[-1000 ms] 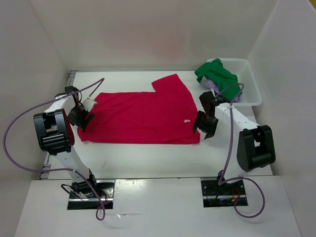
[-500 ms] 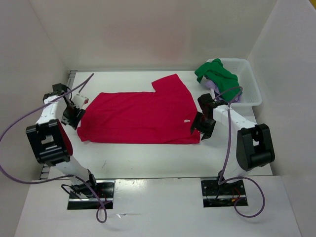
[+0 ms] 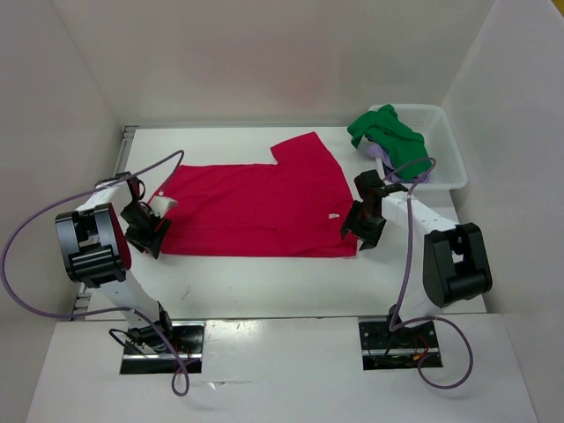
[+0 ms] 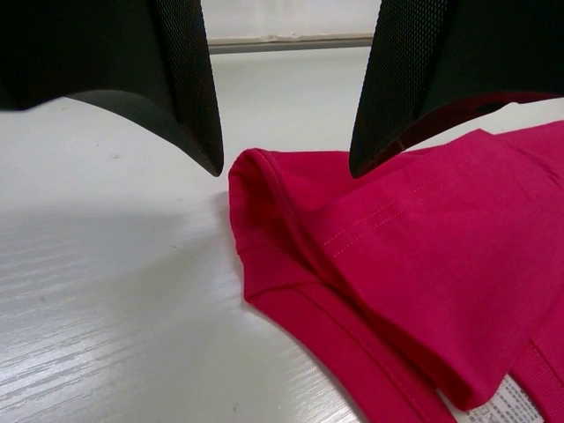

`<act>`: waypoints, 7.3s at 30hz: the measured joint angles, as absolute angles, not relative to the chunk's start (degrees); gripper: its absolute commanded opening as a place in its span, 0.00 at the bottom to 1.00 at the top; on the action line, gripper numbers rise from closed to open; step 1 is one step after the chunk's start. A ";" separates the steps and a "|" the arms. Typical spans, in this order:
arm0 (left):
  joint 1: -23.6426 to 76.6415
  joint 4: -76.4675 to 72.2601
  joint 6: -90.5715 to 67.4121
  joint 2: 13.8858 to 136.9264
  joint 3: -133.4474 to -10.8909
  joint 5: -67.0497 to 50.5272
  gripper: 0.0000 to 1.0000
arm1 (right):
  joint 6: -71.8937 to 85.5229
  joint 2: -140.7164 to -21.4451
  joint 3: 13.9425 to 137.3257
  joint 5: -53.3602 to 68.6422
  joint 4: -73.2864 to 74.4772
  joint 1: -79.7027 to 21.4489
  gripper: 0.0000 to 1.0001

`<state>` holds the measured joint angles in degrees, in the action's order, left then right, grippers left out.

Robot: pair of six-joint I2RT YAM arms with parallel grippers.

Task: Fold and stack the t-shirts
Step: Fold the flattened tshirt in 1/3 of the way, then grap the side of the flattened tshirt furthest away from the robot with both arms, then fold the other side of the tshirt into a rectangle

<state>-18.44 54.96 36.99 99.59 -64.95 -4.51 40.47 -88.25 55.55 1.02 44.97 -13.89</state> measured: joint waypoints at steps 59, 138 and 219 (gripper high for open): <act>-24.69 46.09 41.39 91.33 -68.62 24.53 0.95 | 39.40 -86.02 61.49 -0.34 58.00 -14.37 0.58; -9.69 29.21 24.82 108.09 -75.35 4.58 0.03 | 22.76 -135.26 123.66 -17.23 58.48 -34.11 0.00; -8.86 47.79 27.44 94.50 -65.45 -7.66 0.59 | 24.58 -123.44 95.31 5.08 36.67 -21.32 0.53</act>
<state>-8.86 47.79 27.44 94.50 -65.45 -7.66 24.58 -123.44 95.31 5.08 36.67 -21.32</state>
